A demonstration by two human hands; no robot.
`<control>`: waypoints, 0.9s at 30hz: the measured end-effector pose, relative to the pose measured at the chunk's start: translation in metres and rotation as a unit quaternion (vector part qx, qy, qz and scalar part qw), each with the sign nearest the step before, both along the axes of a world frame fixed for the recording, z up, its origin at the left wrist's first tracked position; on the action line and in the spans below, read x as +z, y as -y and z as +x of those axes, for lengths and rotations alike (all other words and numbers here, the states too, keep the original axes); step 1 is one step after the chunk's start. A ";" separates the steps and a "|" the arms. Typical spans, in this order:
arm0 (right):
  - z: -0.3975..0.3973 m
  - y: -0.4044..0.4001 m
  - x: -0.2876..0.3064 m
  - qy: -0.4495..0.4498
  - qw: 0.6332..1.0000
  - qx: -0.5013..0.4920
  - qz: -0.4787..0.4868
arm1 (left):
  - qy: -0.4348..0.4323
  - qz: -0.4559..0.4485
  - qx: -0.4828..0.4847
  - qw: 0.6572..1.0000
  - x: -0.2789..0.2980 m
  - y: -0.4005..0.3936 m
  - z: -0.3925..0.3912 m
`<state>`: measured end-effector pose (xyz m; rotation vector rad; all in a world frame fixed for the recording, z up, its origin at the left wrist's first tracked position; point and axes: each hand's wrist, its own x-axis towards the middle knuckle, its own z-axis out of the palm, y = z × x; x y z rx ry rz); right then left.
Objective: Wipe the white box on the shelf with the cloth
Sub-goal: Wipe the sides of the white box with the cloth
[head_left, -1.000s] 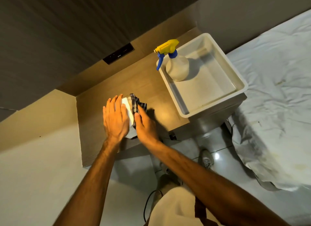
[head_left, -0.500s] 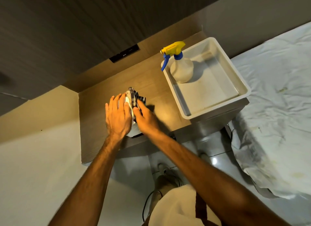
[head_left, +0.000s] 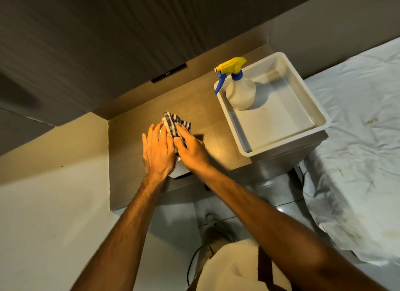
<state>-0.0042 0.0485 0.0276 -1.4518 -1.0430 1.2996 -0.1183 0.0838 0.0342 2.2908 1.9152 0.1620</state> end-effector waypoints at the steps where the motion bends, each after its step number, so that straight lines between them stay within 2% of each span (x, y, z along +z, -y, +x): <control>1: 0.003 -0.013 0.003 0.003 1.000 0.011 -0.012 | 0.010 0.001 0.010 1.000 0.000 0.000 0.000; 4: 0.010 -0.033 -0.007 -0.013 0.997 0.008 -0.082 | 0.044 0.007 0.033 0.998 0.001 -0.001 0.001; 7: 0.010 -0.007 -0.020 0.003 0.991 0.009 -0.136 | 0.043 0.006 0.025 0.999 0.002 0.002 0.003; 11: -0.002 0.041 -0.017 -0.016 0.996 -0.004 -0.084 | 0.044 0.007 0.028 0.999 0.004 0.001 0.004; 15: 0.005 0.006 -0.004 -0.040 0.999 0.011 -0.028 | 0.034 0.004 0.027 0.999 0.001 0.001 0.003; 19: 0.011 -0.021 -0.011 -0.055 0.996 0.017 -0.068 | 0.039 0.007 0.031 0.999 -0.001 0.000 0.002; 23: 0.007 0.016 -0.022 -0.005 0.988 0.014 -0.151 | 0.044 0.012 0.026 0.999 -0.001 -0.001 0.001; 27: -0.004 0.038 -0.007 -0.003 0.995 -0.008 -0.101 | 0.038 0.007 0.027 0.999 -0.001 -0.002 0.001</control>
